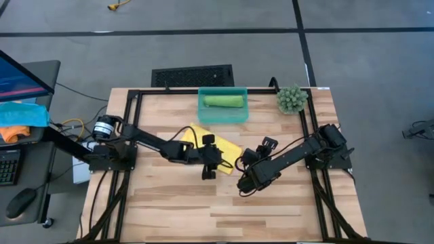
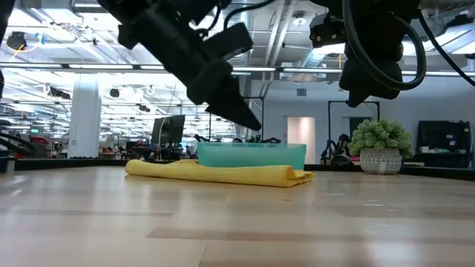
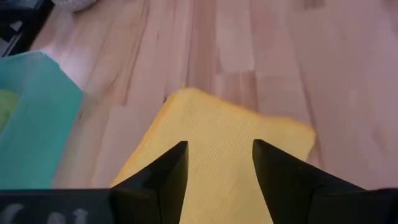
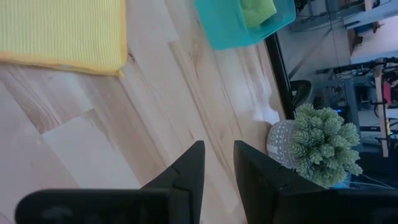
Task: Roll microfiber towels into tight, uniform cylinder then place into a basket
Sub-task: Fold the yellow towel
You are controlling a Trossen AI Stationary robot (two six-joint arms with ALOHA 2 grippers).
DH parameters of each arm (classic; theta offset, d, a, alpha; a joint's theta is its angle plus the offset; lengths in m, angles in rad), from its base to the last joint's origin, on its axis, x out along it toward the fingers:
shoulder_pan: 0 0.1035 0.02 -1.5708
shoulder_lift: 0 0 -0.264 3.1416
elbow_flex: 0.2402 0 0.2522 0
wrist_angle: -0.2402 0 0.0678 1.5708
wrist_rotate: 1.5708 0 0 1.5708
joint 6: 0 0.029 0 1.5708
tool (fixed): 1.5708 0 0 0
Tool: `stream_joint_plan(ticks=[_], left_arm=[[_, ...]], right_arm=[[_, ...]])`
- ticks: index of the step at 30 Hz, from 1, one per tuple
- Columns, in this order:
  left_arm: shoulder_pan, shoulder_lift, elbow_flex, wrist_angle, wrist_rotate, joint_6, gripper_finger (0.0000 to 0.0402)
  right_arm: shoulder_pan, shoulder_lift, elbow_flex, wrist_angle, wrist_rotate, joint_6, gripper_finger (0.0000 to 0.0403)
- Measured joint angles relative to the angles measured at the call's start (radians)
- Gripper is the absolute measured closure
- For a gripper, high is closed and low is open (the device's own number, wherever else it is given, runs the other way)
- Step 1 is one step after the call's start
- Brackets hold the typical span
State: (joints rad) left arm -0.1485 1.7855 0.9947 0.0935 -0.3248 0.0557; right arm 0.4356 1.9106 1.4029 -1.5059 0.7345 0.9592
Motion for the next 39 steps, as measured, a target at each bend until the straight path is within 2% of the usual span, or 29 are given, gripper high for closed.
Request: stream_joint_plan(ticks=[8,13,17,21,28,39], left_arm=[[-0.03,0.009,0.0,0.043,-0.002,-0.049,0.0229],[-0.015,0.118,0.012,0.119,0.032,-0.035,0.0229],[-0.021,0.189,0.025,0.145,-0.033,-0.019,0.0229],[-0.021,0.211,0.028,0.154,-0.019,-0.037,0.0229],[-0.059,0.207,0.029,0.026,-0.002,-0.049,0.0229],[-0.225,0.203,0.033,-0.11,0.002,0.127,0.0229]], right_arm=[[-0.003,0.0,0.0,0.001,0.0,-0.016,0.0295],[-0.008,0.0,0.0,0.012,0.0,-0.016,0.0295],[-0.006,0.0,-0.001,0.021,0.0,-0.025,0.0295],[-0.006,0.0,-0.001,0.021,0.0,-0.027,0.0295],[-0.007,0.0,-0.001,0.023,0.0,-0.027,0.0295],[-0.006,0.0,-0.001,0.049,0.0,-0.027,0.0295]])
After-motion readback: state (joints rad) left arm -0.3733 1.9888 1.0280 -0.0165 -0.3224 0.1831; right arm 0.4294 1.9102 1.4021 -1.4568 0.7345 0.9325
